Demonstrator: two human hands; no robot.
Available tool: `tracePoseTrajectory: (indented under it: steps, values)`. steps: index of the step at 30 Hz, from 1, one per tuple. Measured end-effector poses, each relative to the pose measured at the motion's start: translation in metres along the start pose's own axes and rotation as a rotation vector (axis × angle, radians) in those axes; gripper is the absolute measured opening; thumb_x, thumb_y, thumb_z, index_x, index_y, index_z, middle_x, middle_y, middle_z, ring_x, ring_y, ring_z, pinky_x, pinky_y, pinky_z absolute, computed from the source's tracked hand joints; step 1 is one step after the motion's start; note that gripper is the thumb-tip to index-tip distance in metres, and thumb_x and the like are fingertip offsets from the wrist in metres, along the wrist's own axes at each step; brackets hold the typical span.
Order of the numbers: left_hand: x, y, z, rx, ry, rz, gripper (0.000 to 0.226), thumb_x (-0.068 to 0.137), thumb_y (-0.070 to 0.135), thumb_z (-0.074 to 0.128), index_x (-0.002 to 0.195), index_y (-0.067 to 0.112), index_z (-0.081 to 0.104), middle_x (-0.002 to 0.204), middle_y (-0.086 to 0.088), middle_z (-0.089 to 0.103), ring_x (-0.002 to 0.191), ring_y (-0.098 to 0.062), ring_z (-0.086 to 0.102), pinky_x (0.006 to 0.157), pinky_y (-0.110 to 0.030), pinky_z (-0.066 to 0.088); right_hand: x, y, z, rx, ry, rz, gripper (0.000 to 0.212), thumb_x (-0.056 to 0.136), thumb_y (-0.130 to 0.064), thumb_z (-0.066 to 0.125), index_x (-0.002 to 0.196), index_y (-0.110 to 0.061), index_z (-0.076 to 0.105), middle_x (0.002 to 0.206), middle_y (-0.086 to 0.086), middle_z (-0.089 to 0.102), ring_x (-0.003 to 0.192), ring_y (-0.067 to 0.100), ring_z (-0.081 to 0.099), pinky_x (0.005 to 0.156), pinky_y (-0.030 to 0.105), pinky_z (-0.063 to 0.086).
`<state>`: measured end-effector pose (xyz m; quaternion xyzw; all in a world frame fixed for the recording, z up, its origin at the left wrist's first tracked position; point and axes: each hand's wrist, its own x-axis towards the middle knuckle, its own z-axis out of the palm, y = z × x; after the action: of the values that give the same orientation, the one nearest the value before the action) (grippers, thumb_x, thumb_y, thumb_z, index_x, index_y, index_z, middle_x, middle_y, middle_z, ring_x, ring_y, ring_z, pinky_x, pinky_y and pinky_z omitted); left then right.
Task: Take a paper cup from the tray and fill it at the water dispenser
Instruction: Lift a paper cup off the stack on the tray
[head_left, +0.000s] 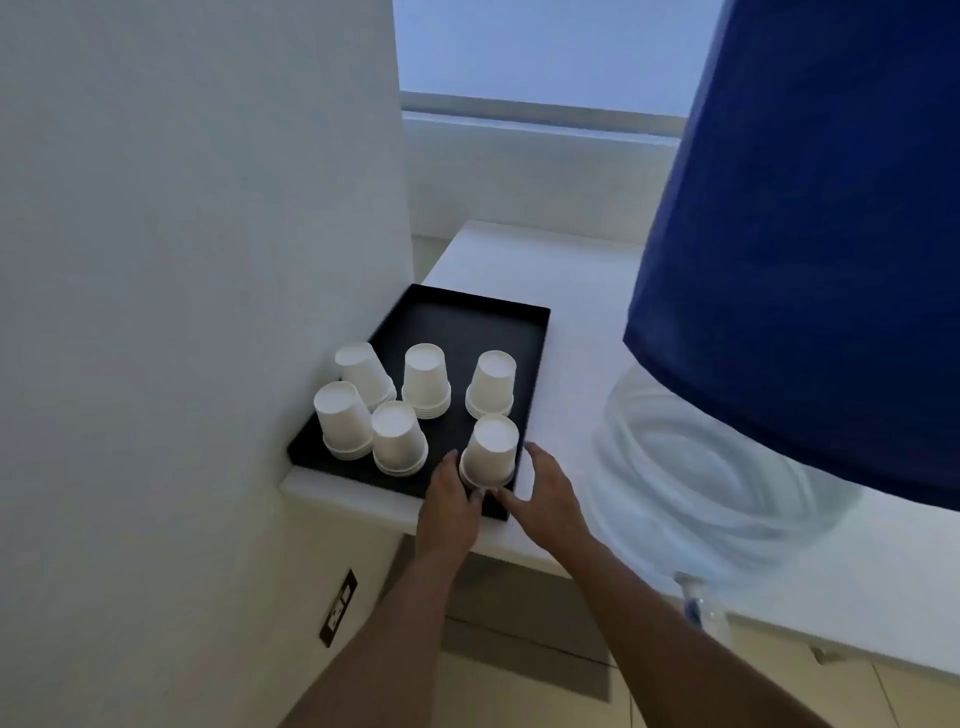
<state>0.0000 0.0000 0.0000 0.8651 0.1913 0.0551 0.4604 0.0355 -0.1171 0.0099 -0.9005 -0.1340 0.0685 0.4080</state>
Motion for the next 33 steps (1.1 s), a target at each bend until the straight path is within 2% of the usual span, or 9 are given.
tracePoseTrajectory:
  steps: [4, 7, 11, 15, 20, 24, 26, 30, 33]
  values:
    - [0.026, -0.009, -0.001, 0.009, -0.054, 0.015, 0.07, 0.08, 0.002, 0.056, 0.137, 0.01, 0.017, 0.144, -0.014, 0.034, 0.133, -0.027, 0.032, 0.106, -0.041, 0.032, 0.023, 0.0, 0.009, 0.088, 0.012, 0.019, 0.073, 0.071, -0.018, 0.074, 0.134, -0.013, 0.038, 0.135, 0.008, 0.051, 0.124, 0.024, 0.047, 0.096, 0.03, 0.039]
    - [0.038, -0.015, 0.0, -0.001, -0.101, 0.023, 0.079, 0.074, 0.0, 0.06, 0.138, 0.012, 0.015, 0.139, -0.014, 0.041, 0.128, -0.028, 0.038, 0.103, -0.041, 0.037, 0.036, 0.005, 0.016, 0.121, 0.0, 0.033, 0.075, 0.067, -0.01, 0.075, 0.133, -0.015, 0.04, 0.132, 0.007, 0.054, 0.121, 0.025, 0.05, 0.096, 0.036, 0.044]
    - [0.051, -0.014, 0.001, -0.025, -0.139, 0.064, 0.083, 0.071, -0.006, 0.059, 0.138, 0.011, 0.013, 0.135, -0.012, 0.047, 0.124, -0.027, 0.044, 0.098, -0.035, 0.037, 0.049, 0.007, 0.018, 0.069, 0.023, -0.024, 0.072, 0.063, -0.012, 0.075, 0.129, -0.016, 0.045, 0.122, 0.009, 0.061, 0.113, 0.028, 0.055, 0.092, 0.041, 0.048]
    - [0.058, -0.014, -0.001, -0.034, -0.144, 0.073, 0.084, 0.07, -0.01, 0.058, 0.139, 0.012, 0.015, 0.132, -0.009, 0.051, 0.122, -0.025, 0.045, 0.097, -0.031, 0.037, 0.057, 0.008, 0.023, 0.087, -0.006, -0.022, 0.076, 0.063, -0.012, 0.076, 0.131, -0.018, 0.041, 0.122, 0.008, 0.061, 0.111, 0.028, 0.057, 0.083, 0.03, 0.044]
    - [0.061, -0.017, -0.003, -0.052, -0.135, 0.089, 0.088, 0.067, -0.012, 0.061, 0.139, 0.015, 0.017, 0.124, -0.009, 0.057, 0.118, -0.024, 0.049, 0.096, -0.033, 0.039, 0.063, 0.014, 0.025, 0.11, -0.054, -0.011, 0.088, 0.061, -0.013, 0.08, 0.135, -0.018, 0.032, 0.129, 0.009, 0.055, 0.117, 0.027, 0.052, 0.089, 0.032, 0.044]
    - [0.061, -0.018, -0.004, -0.078, -0.126, 0.11, 0.086, 0.068, -0.01, 0.062, 0.138, 0.016, 0.02, 0.121, -0.008, 0.059, 0.114, -0.023, 0.052, 0.096, -0.032, 0.04, 0.063, 0.021, 0.027, 0.104, -0.058, -0.054, 0.088, 0.059, -0.014, 0.081, 0.133, -0.017, 0.035, 0.128, 0.011, 0.055, 0.118, 0.029, 0.051, 0.098, 0.046, 0.047]
    - [0.06, -0.019, -0.005, -0.087, -0.124, 0.126, 0.085, 0.068, -0.009, 0.062, 0.137, 0.016, 0.02, 0.119, -0.007, 0.061, 0.112, -0.022, 0.053, 0.094, -0.029, 0.039, 0.063, 0.023, 0.029, 0.109, -0.049, -0.048, 0.089, 0.057, -0.017, 0.081, 0.134, -0.018, 0.034, 0.128, 0.01, 0.053, 0.118, 0.028, 0.05, 0.098, 0.048, 0.046]
    - [0.061, -0.02, -0.005, -0.114, -0.122, 0.154, 0.087, 0.064, -0.006, 0.066, 0.136, 0.016, 0.023, 0.12, -0.006, 0.061, 0.112, -0.022, 0.054, 0.094, -0.031, 0.041, 0.063, 0.025, 0.033, 0.137, -0.011, -0.023, 0.086, 0.057, -0.02, 0.082, 0.129, -0.018, 0.033, 0.127, 0.006, 0.052, 0.116, 0.024, 0.05, 0.093, 0.045, 0.048]
    - [0.061, -0.023, -0.006, -0.121, -0.109, 0.172, 0.092, 0.061, -0.005, 0.07, 0.136, 0.017, 0.023, 0.119, -0.006, 0.062, 0.111, -0.022, 0.055, 0.096, -0.036, 0.044, 0.063, 0.026, 0.033, 0.181, -0.008, -0.017, 0.082, 0.059, -0.018, 0.081, 0.125, -0.018, 0.033, 0.123, 0.004, 0.051, 0.111, 0.021, 0.049, 0.087, 0.037, 0.048]
